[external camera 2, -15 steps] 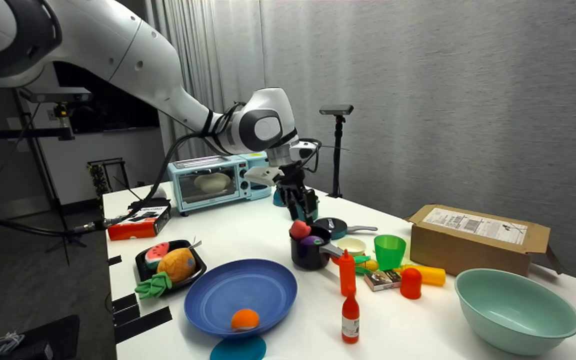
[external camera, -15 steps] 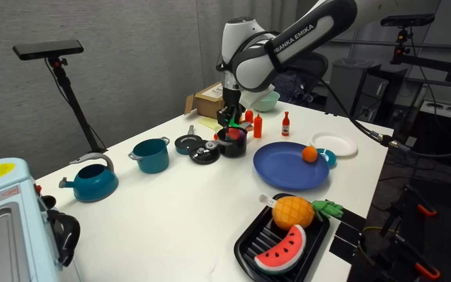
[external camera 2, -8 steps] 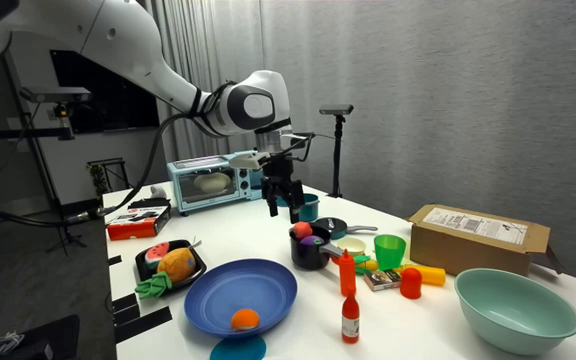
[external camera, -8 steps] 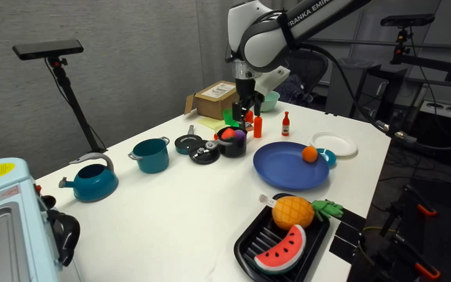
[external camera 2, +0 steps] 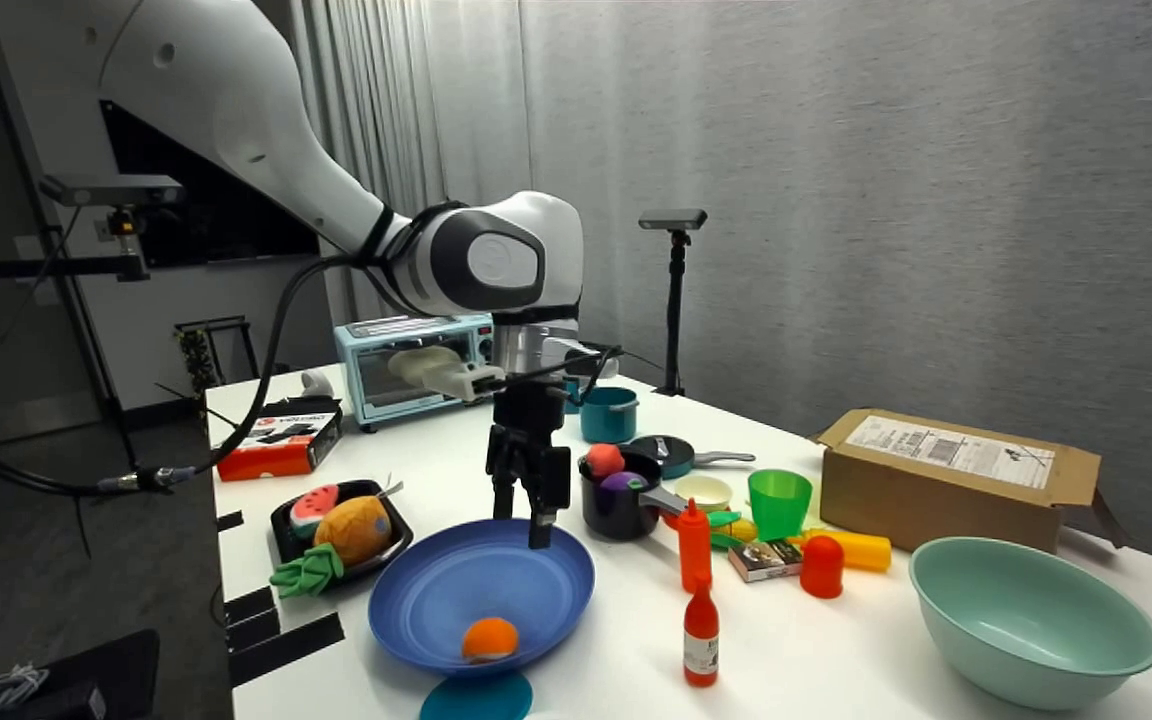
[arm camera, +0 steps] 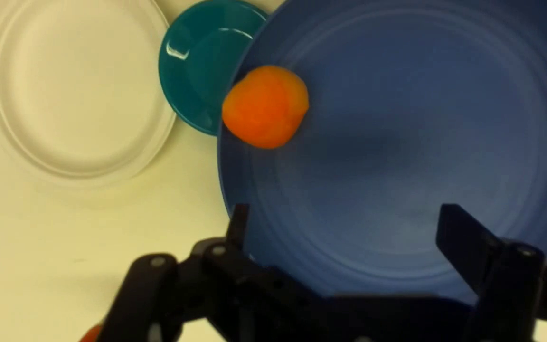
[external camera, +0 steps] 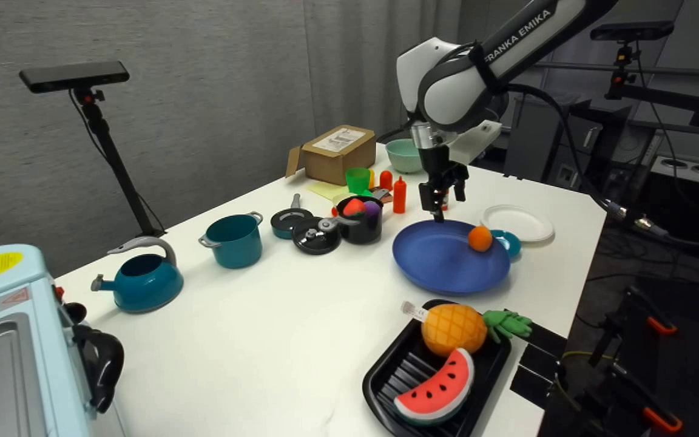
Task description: Put the pineapple and watermelon plushies on the black plate, then put the purple and strawberry plushies in the black pot, then the orange plushie on the white plate
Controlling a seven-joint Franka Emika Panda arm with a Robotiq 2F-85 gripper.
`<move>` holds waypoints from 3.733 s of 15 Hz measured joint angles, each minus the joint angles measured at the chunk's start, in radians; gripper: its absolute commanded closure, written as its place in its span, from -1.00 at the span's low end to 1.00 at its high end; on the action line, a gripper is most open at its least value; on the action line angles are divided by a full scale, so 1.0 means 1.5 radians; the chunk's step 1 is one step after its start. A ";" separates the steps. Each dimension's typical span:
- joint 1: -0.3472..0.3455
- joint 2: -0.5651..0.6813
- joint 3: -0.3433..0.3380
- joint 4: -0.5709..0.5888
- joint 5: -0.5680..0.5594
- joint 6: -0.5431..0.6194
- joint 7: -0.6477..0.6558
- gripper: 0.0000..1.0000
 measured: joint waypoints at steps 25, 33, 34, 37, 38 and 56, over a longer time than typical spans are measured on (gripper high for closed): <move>-0.018 -0.007 -0.003 -0.148 -0.009 0.119 0.002 0.96; -0.021 -0.042 -0.010 -0.134 -0.009 0.149 0.001 0.93; -0.025 -0.051 -0.016 -0.134 -0.009 0.149 0.001 0.93; -0.048 -0.080 -0.041 -0.144 -0.006 0.151 0.004 0.93; -0.059 -0.090 -0.051 -0.151 -0.005 0.152 0.006 0.93; -0.122 -0.113 -0.117 -0.254 -0.054 0.237 0.196 0.85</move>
